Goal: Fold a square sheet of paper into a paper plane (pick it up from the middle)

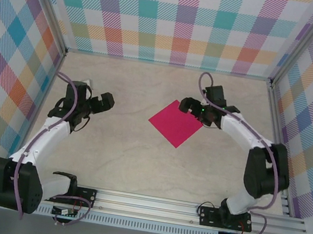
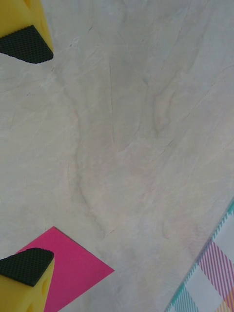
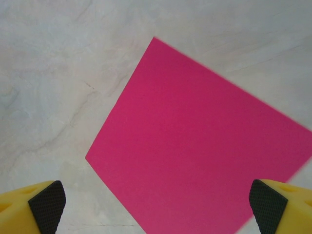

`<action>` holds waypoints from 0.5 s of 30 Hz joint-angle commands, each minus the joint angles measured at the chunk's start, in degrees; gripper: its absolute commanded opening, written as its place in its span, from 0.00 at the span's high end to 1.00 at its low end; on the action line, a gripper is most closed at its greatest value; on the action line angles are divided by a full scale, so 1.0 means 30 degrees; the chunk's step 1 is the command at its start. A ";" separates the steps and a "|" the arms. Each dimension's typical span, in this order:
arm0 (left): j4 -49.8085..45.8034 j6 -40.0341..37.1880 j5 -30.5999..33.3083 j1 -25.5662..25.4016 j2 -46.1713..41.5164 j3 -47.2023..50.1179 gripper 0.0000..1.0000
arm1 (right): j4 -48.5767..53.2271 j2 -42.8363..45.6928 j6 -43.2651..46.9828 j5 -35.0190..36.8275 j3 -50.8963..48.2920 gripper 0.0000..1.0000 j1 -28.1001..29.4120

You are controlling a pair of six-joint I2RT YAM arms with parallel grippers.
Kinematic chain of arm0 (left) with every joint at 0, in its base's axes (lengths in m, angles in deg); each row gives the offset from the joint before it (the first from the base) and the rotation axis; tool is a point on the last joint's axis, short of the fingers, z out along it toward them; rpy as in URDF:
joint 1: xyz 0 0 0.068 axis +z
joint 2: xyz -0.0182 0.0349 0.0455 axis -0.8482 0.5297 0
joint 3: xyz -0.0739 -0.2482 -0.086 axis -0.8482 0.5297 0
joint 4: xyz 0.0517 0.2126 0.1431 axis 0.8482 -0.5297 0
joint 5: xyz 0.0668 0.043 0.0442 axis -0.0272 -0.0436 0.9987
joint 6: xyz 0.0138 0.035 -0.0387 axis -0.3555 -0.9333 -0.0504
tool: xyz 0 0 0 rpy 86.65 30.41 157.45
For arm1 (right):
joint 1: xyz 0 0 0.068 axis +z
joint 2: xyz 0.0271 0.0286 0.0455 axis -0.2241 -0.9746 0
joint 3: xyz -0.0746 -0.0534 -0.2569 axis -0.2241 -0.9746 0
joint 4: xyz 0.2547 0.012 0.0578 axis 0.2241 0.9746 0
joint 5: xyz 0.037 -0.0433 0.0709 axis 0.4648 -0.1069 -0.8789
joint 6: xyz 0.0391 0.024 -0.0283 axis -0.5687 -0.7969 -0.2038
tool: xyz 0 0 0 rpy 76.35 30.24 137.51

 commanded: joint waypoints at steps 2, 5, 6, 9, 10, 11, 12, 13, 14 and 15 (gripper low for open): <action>-0.0173 0.0344 0.0224 0.0027 -0.1206 0.0519 0.00 | 0.1488 -0.3074 -0.1246 -0.0781 0.2385 0.00 0.0267; -0.0056 0.0240 0.0383 0.0045 -0.1276 0.0683 0.00 | 0.1951 -0.4718 -0.2074 -0.0893 0.3747 0.00 0.0587; -0.0078 0.0125 0.0380 0.0021 -0.1246 0.0673 0.00 | 0.2132 -0.5205 -0.2358 -0.0809 0.4071 0.00 0.0705; 0.0099 -0.0064 0.0193 0.0047 -0.1087 0.0635 0.00 | 0.2488 -0.6234 -0.3029 -0.0693 0.4672 0.00 0.0950; 0.0260 -0.0091 0.0155 0.0048 -0.1056 0.0675 0.00 | 0.2721 -0.6549 -0.3192 -0.0603 0.4828 0.00 0.1012; 0.0370 -0.0095 0.0119 0.0046 -0.1065 0.0702 0.00 | 0.2986 -0.6771 -0.3313 -0.0588 0.4968 0.00 0.1059; 0.0417 -0.0119 0.0081 0.0046 -0.1033 0.0708 0.00 | 0.3396 -0.6982 -0.3496 -0.0531 0.5042 0.00 0.1110; 0.0419 -0.0155 0.0039 0.0047 -0.0985 0.0700 0.00 | 0.3615 -0.7037 -0.3695 -0.0499 0.4912 0.00 0.1155; 0.0419 -0.0178 0.0025 0.0038 -0.0957 0.0651 0.00 | 0.3666 -0.6969 -0.3835 -0.0436 0.4660 0.00 0.1191; 0.0408 -0.0202 0.0079 0.0049 -0.0909 0.0616 0.00 | 0.3657 -0.6756 -0.4034 -0.0332 0.4259 0.00 0.1283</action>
